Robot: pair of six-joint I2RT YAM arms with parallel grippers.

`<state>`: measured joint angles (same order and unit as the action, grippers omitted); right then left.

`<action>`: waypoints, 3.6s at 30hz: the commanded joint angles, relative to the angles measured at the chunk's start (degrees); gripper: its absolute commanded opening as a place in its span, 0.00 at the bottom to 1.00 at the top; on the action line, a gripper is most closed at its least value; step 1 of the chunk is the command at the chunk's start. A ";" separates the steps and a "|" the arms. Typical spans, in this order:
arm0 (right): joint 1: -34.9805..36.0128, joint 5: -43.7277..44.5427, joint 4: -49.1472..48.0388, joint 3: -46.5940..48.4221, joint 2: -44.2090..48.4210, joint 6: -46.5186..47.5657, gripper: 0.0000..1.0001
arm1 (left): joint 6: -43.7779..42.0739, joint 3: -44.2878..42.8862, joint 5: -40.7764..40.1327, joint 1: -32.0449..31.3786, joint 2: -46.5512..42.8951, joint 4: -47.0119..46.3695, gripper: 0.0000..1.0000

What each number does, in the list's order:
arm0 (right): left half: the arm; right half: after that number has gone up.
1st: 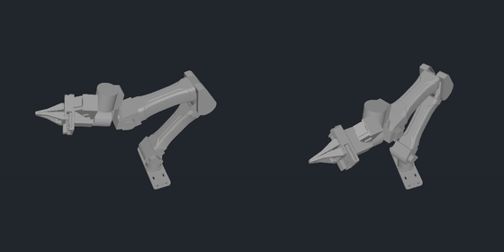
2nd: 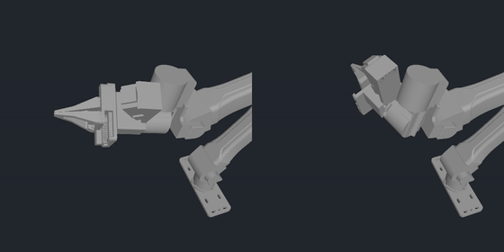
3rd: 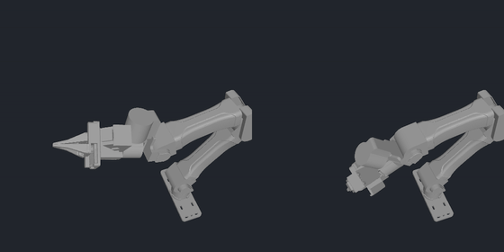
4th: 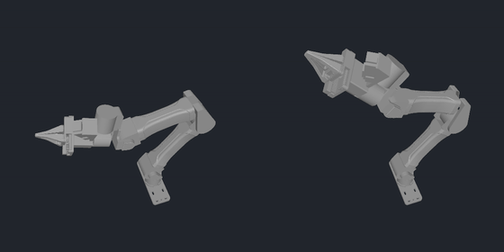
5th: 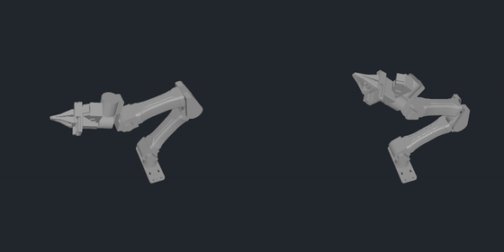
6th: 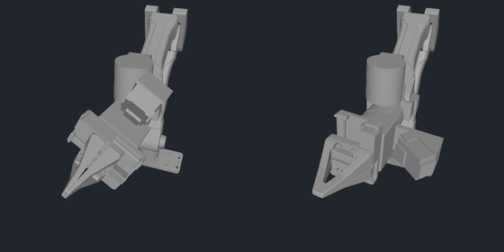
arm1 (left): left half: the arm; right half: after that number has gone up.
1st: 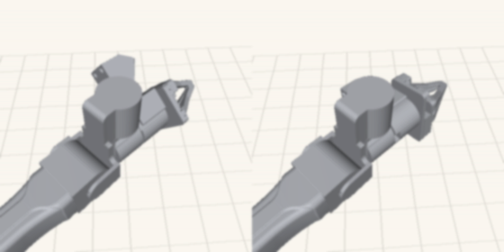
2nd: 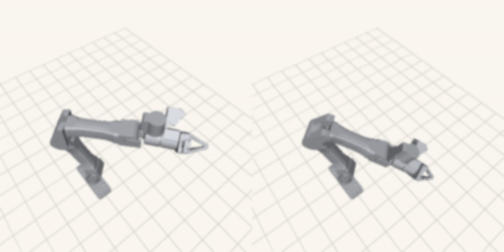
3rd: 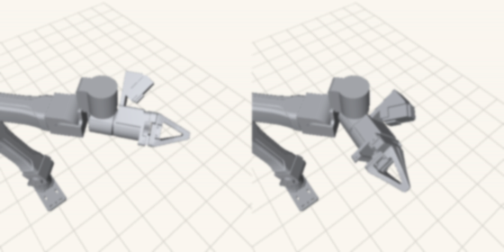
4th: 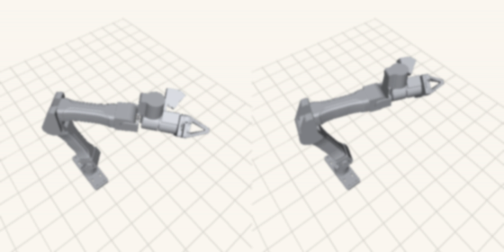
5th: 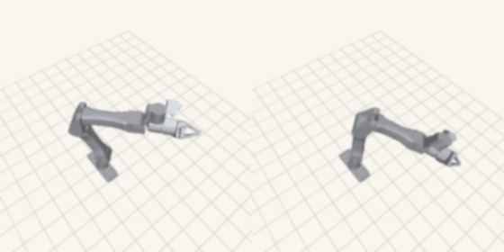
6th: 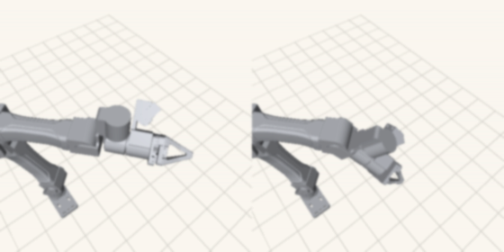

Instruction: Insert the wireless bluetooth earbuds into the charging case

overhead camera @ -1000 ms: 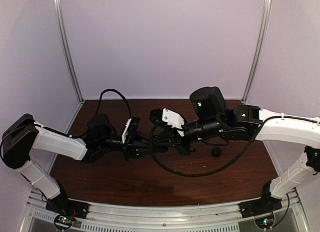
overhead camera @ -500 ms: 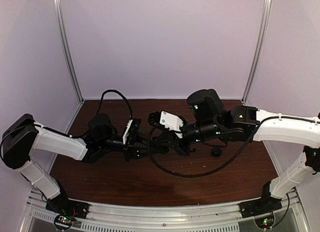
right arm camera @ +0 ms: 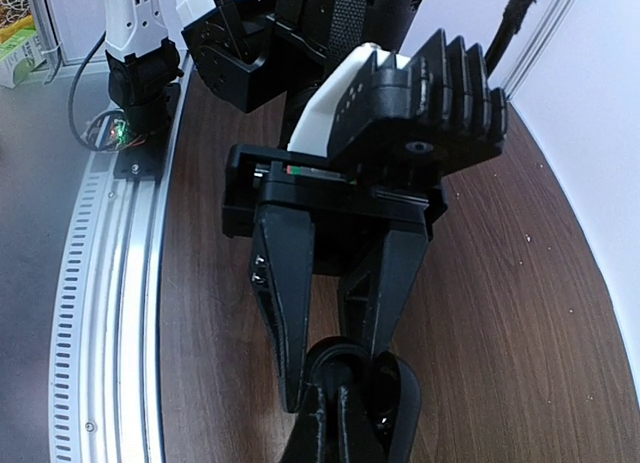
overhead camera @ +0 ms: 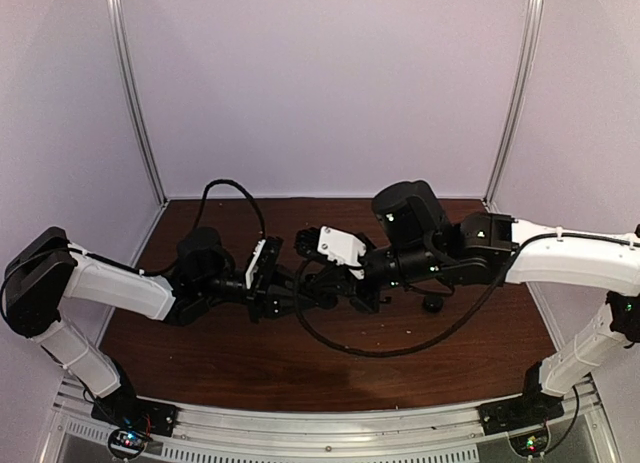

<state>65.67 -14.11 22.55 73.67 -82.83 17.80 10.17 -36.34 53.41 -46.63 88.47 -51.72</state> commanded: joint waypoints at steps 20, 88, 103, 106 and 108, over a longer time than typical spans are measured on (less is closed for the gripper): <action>2.35 2.43 2.41 1.37 -4.57 1.39 0.00 | 0.76 0.01 2.30 -0.63 -2.86 -4.60 0.00; 1.86 5.29 5.19 5.42 -2.43 -2.79 0.17 | -2.23 0.36 -2.88 -0.57 -4.26 -1.55 0.00; -2.38 -2.27 -2.82 -2.11 7.42 -6.72 0.21 | 0.36 1.53 -2.13 0.14 -5.06 -5.88 0.00; -2.42 -1.48 -1.98 -2.76 6.94 -7.00 0.22 | 0.46 1.53 -2.02 0.14 -5.06 -6.22 0.00; -2.59 -1.29 -1.85 -3.14 6.77 -7.37 0.25 | 0.54 1.61 -1.69 0.16 -5.06 -6.64 0.00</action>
<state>63.26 -14.79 20.97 72.03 -75.88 11.79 10.02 -35.22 51.18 -46.81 84.79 -54.11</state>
